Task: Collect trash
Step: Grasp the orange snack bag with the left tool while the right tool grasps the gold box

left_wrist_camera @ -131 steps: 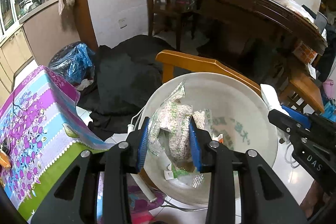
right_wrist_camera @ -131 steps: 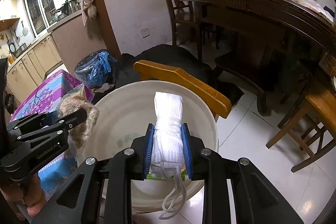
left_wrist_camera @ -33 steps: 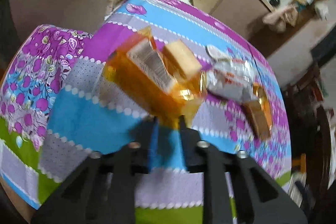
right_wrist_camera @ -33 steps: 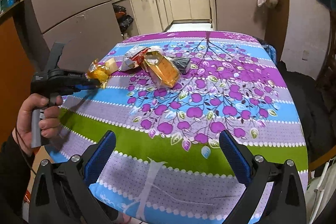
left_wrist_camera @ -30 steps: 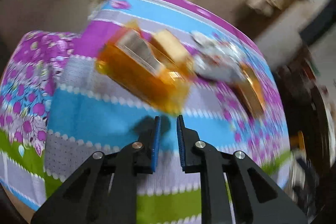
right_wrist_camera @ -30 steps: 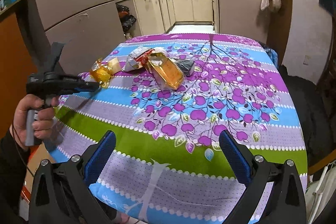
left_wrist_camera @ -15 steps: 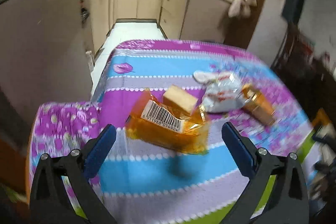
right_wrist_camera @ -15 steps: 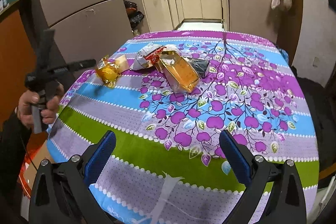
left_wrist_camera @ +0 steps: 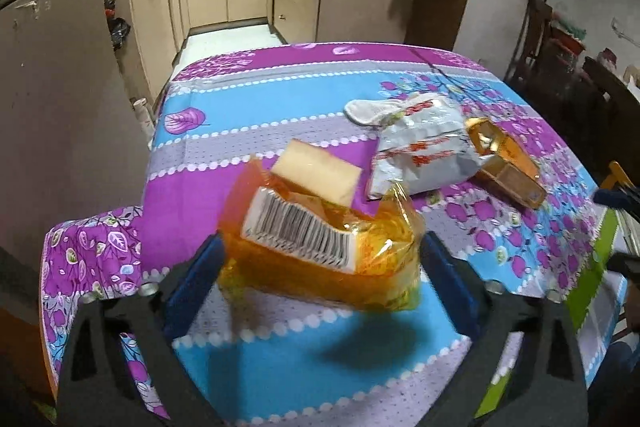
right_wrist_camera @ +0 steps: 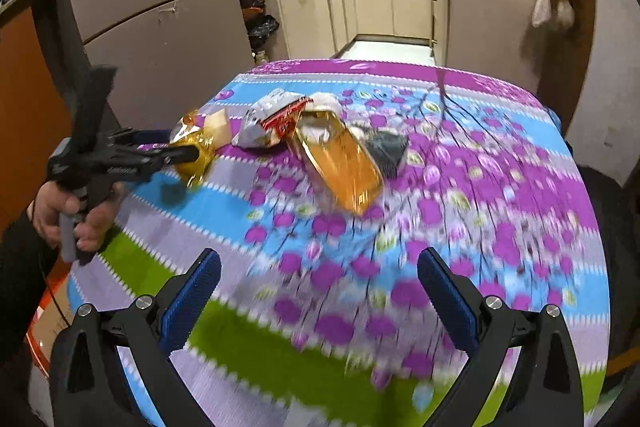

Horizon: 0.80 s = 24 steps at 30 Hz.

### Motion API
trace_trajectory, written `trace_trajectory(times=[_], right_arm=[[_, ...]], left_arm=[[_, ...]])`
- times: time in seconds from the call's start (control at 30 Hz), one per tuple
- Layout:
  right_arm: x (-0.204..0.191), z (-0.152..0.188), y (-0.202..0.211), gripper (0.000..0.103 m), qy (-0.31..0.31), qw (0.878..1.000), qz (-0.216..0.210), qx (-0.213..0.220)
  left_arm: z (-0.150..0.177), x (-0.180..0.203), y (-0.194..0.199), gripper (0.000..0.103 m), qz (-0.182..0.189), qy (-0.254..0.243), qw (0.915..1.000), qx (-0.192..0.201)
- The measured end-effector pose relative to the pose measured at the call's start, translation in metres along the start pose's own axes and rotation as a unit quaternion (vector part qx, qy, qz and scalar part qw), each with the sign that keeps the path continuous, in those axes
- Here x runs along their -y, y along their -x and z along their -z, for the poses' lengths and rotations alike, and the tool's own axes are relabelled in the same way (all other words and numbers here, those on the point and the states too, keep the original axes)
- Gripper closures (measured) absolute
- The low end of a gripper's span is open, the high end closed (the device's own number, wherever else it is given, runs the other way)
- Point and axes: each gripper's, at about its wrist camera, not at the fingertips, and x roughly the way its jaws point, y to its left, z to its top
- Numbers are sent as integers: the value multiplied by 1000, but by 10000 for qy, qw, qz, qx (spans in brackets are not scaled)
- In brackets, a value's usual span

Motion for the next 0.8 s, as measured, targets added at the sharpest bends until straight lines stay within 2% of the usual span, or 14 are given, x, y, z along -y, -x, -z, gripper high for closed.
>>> trace_trajectory(times=[0.13,0.3,0.43,0.47,0.53,0.57,0.67,0.8], right_arm=[[7,-24,-29,5,257,9996,88,-107],[7,-45,-59,6,479,9985,73,-263],[-3,-56,-75,9,809,9958,306,-284],[-5,-57,-79,14,870,9951,350,-316],[-6,-56,-90,30,929,9936,452,-460],[-5,-55,-93,44,907,9933,494,-517],[-5,-50,-95,49,805,9941,512,-519],[-5,-42,-80,51,612,9965,511,-265]], left_arm=[[8,7,5,25,-20,-24,10000,57],[16,12,13,28,114,39,9999,80],[20,18,16,29,237,80,9996,90],[20,19,16,29,241,92,9996,90],[21,20,17,29,257,130,9995,94],[22,22,18,29,265,160,9995,99],[24,24,19,30,270,194,9994,123],[26,26,24,30,314,260,9990,189]])
